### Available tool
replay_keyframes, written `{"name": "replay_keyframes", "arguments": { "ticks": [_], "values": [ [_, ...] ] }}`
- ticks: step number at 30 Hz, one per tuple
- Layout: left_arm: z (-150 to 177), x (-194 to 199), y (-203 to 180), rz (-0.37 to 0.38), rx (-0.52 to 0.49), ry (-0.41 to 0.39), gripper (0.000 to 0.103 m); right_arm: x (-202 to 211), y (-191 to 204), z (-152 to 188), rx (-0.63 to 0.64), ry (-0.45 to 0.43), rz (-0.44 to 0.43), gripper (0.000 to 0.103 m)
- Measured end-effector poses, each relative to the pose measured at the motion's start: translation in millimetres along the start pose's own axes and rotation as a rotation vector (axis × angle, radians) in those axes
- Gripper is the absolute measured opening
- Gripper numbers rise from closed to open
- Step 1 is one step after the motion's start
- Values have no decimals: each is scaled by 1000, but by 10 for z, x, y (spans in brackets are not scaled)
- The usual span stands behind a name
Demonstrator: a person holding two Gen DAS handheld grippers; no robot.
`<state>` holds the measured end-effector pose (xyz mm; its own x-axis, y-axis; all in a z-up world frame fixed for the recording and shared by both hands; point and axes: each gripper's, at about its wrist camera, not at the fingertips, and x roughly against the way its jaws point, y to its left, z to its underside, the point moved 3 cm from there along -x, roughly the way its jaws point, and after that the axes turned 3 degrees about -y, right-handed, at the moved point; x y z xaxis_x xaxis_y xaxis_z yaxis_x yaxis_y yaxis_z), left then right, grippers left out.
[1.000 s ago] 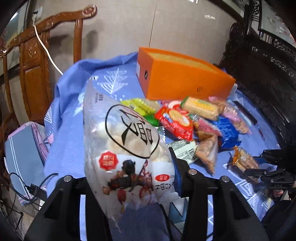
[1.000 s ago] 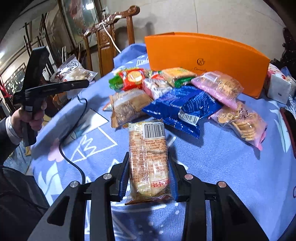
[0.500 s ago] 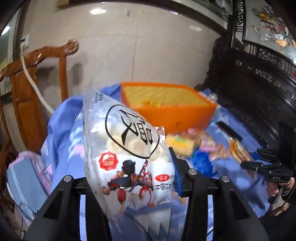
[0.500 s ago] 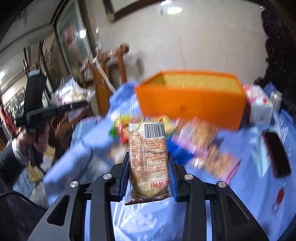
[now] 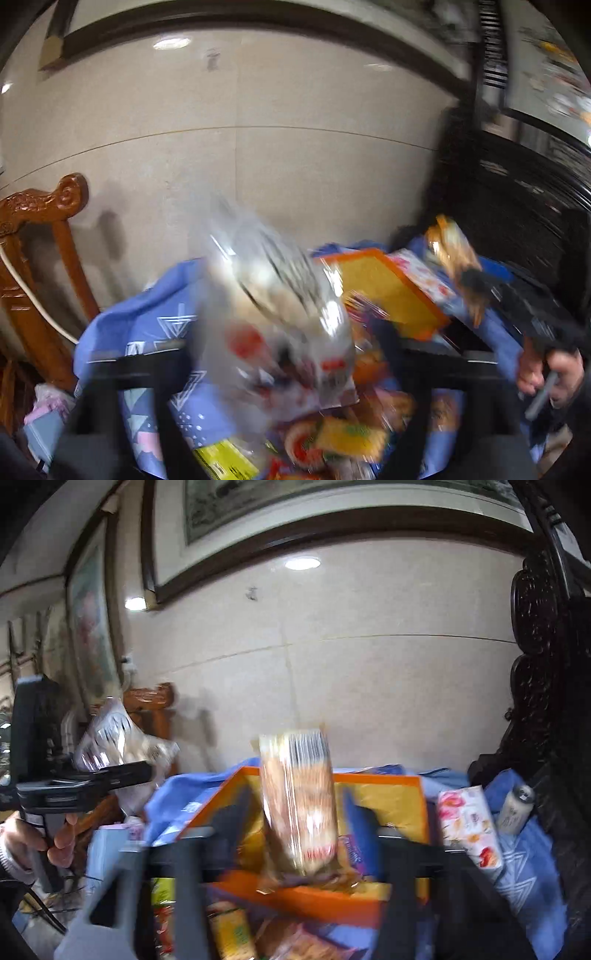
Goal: Organize snacks
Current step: 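Lift both packs over the orange box and release them inside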
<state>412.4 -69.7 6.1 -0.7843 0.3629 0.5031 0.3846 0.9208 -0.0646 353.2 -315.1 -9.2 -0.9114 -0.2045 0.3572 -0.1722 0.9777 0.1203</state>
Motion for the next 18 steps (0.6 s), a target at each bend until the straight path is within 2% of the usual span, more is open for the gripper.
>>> {"name": "replay_keyframes", "arguments": {
  "ticks": [1,3,5,7,11,13,18],
  "values": [
    [-50,-13,33,-28,26,-8,99,18,-19,2,-8,-25,30,90],
    [-77,70,54,18,66,-40,99,117,11,50,-5,-60,7,94],
    [-19,170,59,32,76,-63,99,170,21,153,-8,-39,-4,95],
    [75,220,53,30,70,-47,99,217,-2,311,-37,6,-24,95],
    [360,378,-21,-10,38,-31,99,278,-50,620,-103,81,-7,95],
    [594,474,-21,-45,29,-31,99,318,-60,825,-143,123,11,95],
    [1088,636,-54,-64,61,3,99,325,-94,1311,-271,229,50,95]
  ]
}}
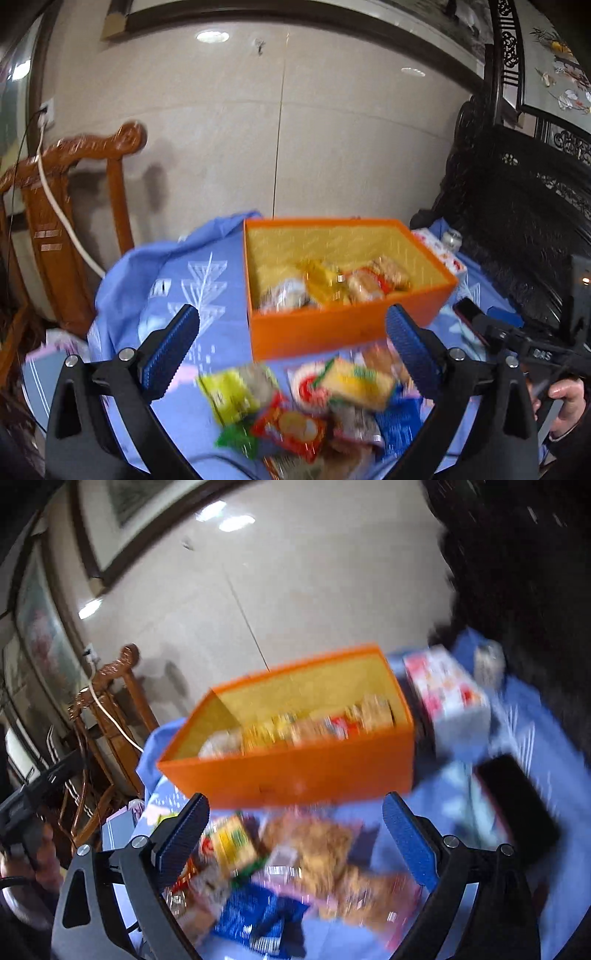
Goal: Organize snacks
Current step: 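Lift both packs over the orange box and release them inside, then grasp the pink cookie bag with the right gripper while the left grasps the WEIDAN cracker pack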
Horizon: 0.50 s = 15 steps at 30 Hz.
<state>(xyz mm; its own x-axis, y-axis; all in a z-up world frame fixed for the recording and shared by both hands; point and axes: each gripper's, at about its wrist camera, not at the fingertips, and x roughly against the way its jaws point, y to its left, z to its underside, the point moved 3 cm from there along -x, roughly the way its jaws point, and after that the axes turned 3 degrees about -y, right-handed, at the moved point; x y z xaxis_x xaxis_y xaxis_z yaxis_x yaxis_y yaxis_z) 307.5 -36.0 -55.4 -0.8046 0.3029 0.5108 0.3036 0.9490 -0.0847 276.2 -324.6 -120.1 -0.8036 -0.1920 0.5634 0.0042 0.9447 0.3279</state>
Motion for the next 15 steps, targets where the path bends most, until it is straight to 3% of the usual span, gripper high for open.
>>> {"name": "replay_keyframes", "arguments": {
  "ticks": [7,15],
  "values": [
    [623,76,98,-12,55,105,99,-487,-143,368,-132,140,90,95],
    [799,122,278,-39,98,133,99,-923,-54,434,-132,216,145,95]
  ]
}}
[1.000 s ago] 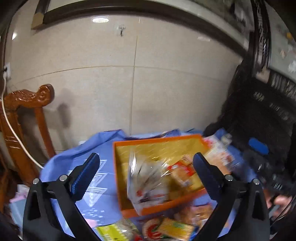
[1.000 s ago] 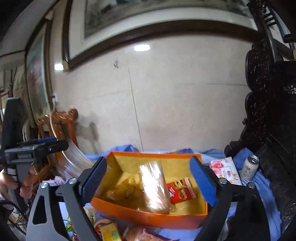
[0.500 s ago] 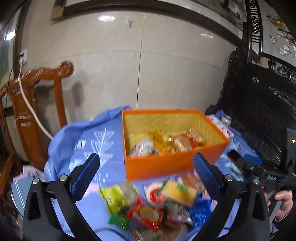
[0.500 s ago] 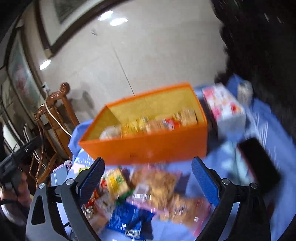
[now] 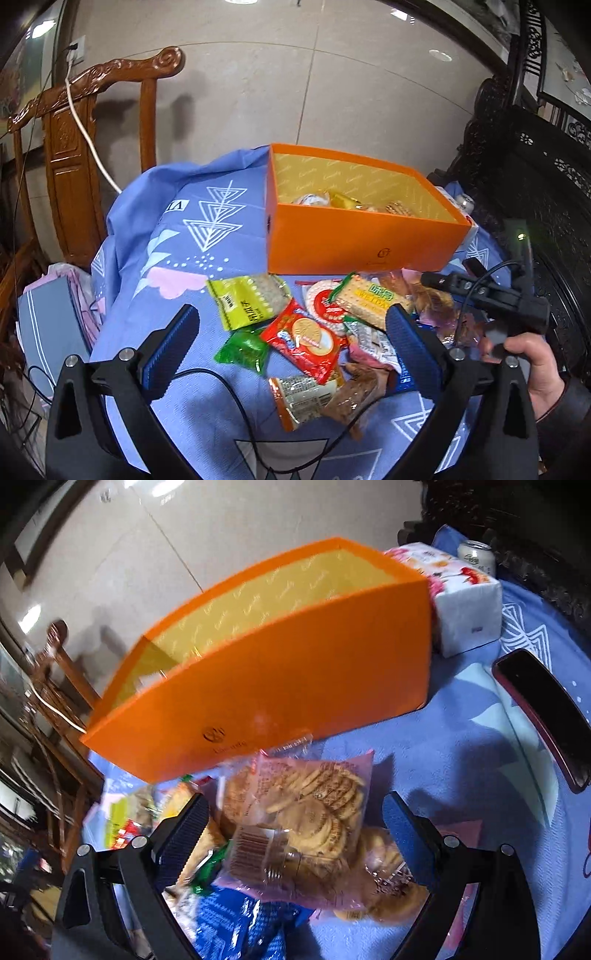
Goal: Organize snacks
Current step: 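Grasp the pink cookie bag with the right gripper while the left grasps the WEIDAN cracker pack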
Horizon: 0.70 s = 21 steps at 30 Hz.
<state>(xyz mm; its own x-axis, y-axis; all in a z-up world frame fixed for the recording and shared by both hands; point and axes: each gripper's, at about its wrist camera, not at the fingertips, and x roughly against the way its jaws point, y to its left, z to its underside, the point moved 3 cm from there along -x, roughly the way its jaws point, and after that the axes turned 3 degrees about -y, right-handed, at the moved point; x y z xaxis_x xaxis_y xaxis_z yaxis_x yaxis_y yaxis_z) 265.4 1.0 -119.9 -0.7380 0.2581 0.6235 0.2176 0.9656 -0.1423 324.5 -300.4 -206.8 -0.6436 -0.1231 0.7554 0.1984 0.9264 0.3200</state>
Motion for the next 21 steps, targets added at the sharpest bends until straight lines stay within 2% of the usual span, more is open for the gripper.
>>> {"name": "replay_keyframes", "arguments": {
  "ticks": [2,4,7,10,15,21],
  "values": [
    [2,-1,27,-7,6,2,99,-110,27,51,24,32,25,93],
    [12,-2,44,-13,7,2,99,-173,24,108,55,34,38,71],
    [25,-26,46,-27,-6,7,99,-110,-1,111,64,25,41,49],
    [68,-100,14,-29,-25,27,99,38,-60,102,31,4,11,45],
    [144,-319,-138,-14,-68,69,99,341,-180,156,-26,-33,-43,45],
    [-68,-731,-471,54,34,131,99,588,-282,336,-56,-48,-70,45]
  ]
}}
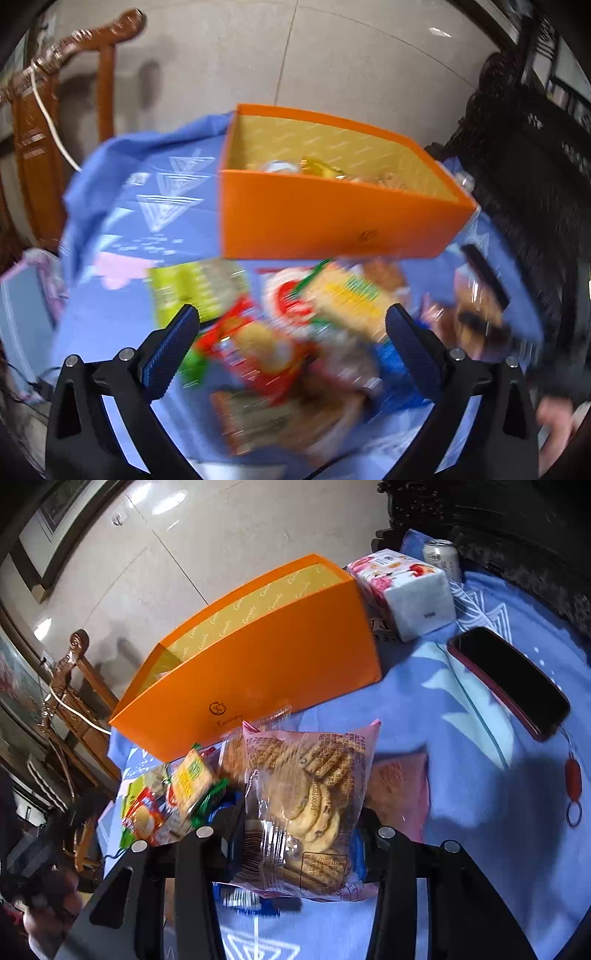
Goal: Organize snacks
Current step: 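Grasp the pink cookie bag with the right gripper while the left grasps the WEIDAN cracker pack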
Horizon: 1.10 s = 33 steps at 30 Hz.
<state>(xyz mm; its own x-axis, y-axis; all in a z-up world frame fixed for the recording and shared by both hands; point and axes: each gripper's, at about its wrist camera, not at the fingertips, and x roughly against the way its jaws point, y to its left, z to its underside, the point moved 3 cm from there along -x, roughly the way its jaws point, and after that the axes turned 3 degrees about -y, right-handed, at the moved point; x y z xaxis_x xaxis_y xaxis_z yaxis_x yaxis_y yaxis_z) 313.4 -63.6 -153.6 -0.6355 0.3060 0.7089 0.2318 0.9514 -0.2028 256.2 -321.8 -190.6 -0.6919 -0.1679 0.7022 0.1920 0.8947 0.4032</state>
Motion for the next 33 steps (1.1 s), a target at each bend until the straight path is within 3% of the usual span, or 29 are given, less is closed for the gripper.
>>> {"name": "replay_keyframes", "arguments": {
  "ticks": [7,9,11,12,13,14,19,25,33],
  "values": [
    [-143,-693,-362,-40,152,134,99,171,-173,135,7,0,-16,45],
    [-107,-857,-442,-98,158,157,99,169,-257,159,-6,8,-21,45],
    [-48,-951,-473,-125,172,177,93,165,-315,190,-17,16,-29,45],
    [-11,-1006,-484,-132,179,193,78,161,-339,196,-20,18,-31,45],
    [16,-1051,-476,-133,181,210,74,155,-376,198,-24,20,-33,45],
    [43,-1073,-484,-141,180,206,73,150,-386,200,-25,22,-35,45],
    [88,-1048,-545,-170,123,181,49,156,-442,191,-26,19,-51,45],
    [165,-843,-452,-95,131,141,48,252,-374,198,-12,-6,-70,45],
    [148,-182,-424,-46,40,-14,48,455,-212,166,25,-49,-81,45]
  ]
}}
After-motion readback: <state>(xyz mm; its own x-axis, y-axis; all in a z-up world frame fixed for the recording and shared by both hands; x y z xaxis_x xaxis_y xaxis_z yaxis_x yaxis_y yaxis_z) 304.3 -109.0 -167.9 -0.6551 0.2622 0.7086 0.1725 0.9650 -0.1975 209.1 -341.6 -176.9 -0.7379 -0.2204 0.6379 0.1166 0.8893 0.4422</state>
